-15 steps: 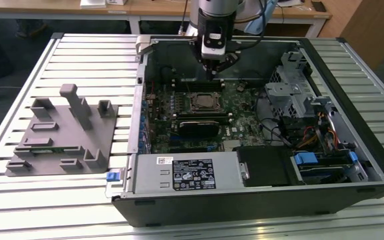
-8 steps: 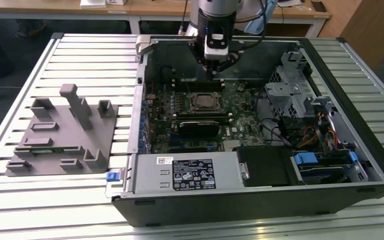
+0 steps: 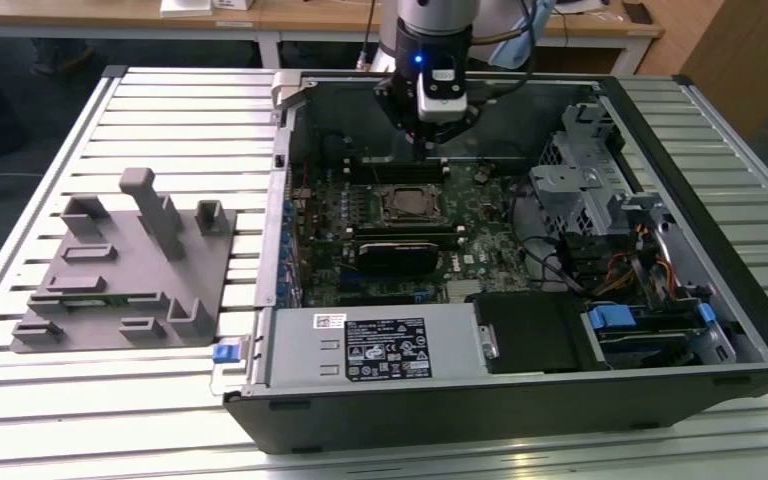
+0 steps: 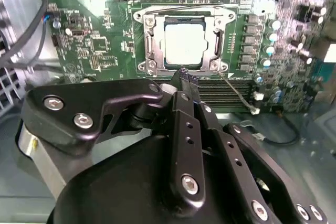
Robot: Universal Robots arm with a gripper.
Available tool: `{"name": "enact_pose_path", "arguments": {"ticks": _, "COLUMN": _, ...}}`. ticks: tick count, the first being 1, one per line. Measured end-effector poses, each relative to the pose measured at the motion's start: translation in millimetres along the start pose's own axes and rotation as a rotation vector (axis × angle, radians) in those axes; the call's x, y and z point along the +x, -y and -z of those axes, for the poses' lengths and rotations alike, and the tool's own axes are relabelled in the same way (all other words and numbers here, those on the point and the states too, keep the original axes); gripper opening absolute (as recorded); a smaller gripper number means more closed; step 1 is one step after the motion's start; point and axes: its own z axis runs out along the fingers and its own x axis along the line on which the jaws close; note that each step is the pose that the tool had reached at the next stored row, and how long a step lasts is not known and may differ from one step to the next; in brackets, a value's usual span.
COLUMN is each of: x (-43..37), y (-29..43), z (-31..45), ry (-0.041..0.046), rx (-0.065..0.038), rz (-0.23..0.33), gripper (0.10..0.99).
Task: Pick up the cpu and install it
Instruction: 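Install the first cpu locking lever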
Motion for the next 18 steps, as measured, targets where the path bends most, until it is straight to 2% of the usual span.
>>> {"name": "enact_pose_path", "arguments": {"ticks": 18, "x": 0.2, "y": 0.1, "z": -2.9, "ry": -0.0081, "rx": -0.008, "rz": 0.315, "gripper": 0.106}}
